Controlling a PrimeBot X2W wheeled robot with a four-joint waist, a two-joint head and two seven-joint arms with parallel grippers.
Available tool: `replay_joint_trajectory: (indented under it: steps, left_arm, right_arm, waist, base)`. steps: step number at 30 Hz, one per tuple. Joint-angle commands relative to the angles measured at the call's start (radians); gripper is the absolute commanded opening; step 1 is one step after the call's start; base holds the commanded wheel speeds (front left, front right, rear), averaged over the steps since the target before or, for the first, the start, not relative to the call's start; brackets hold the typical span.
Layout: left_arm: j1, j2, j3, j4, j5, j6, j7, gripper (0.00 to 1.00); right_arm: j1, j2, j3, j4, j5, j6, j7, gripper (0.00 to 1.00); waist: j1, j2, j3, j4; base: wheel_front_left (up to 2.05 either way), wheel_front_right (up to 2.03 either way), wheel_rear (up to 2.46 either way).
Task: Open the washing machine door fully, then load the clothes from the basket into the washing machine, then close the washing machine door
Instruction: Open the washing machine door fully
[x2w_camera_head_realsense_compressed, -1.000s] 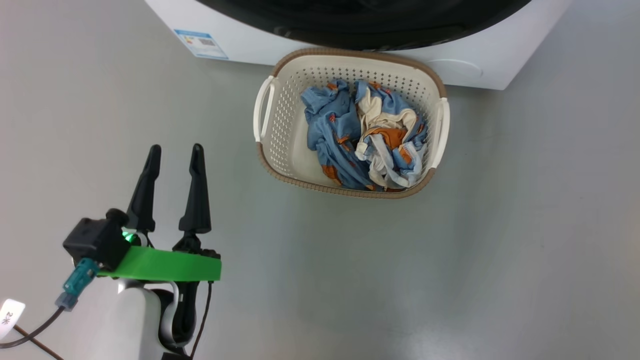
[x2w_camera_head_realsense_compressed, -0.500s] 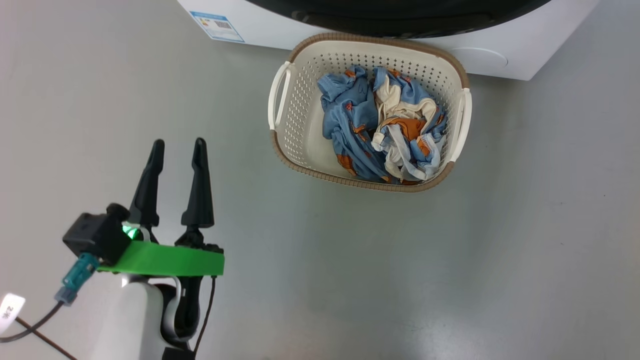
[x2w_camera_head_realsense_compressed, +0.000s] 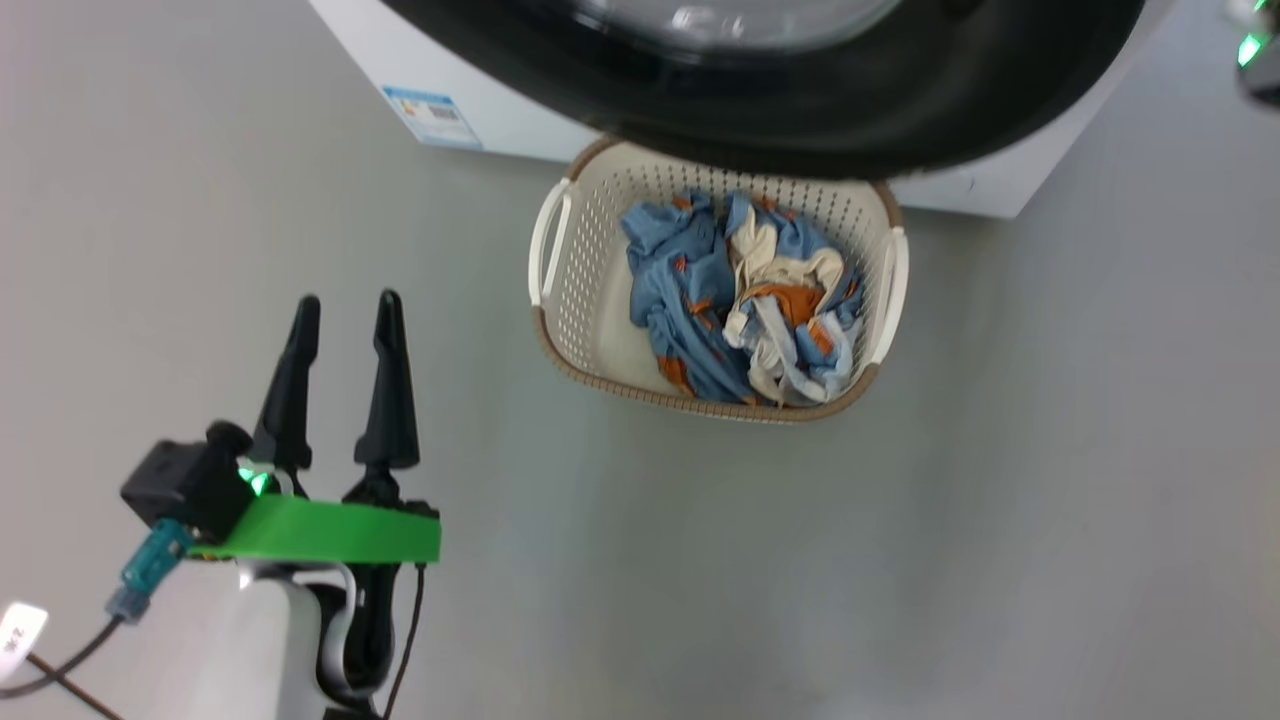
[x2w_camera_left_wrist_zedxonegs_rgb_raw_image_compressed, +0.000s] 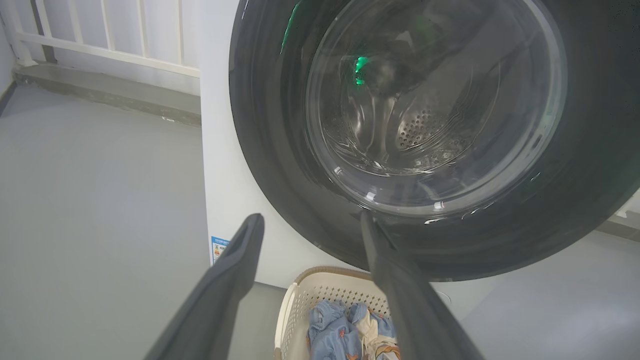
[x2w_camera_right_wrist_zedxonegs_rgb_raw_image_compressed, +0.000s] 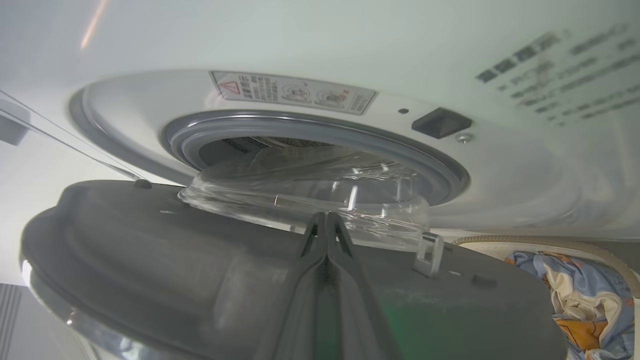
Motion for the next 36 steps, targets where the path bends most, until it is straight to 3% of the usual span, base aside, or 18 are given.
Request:
replay_joint_trajectory:
  steps: [1,15,24,36]
  left_arm:
    - [0.035,0.023,0.035,-0.013,0.000,-0.002,-0.006,1.00]
    - [0.110,0.023,0.049,0.034,0.053,-0.002,-0.006,1.00]
    - [0.157,0.049,0.075,0.084,0.080,-0.002,-0.006,1.00]
    - [0.202,0.077,0.071,0.114,0.085,0.013,0.013,1.00]
  right_arm:
    - [0.058,0.048,0.017,-0.045,0.019,0.006,0.029,0.00]
    - [0.296,0.102,0.026,-0.095,0.072,0.006,0.091,0.00]
    - [0.501,0.136,0.002,-0.163,0.114,0.006,0.126,0.00]
    - [0.649,0.184,-0.035,-0.200,0.145,0.006,0.162,0.00]
  waist:
    - [0.0000,-0.0001,-0.057,-0.016]
    - [0.0000,-0.0001,-0.243,-0.005]
    - [0.0000,-0.0001,-0.366,0.049]
    - [0.0000,-0.0001,-0.450,0.144]
  base:
    - [0.00,0.00,0.00]
    - [0.00,0.00,0.00]
    - [0.00,0.00,0.00]
    - [0.00,0.00,0.00]
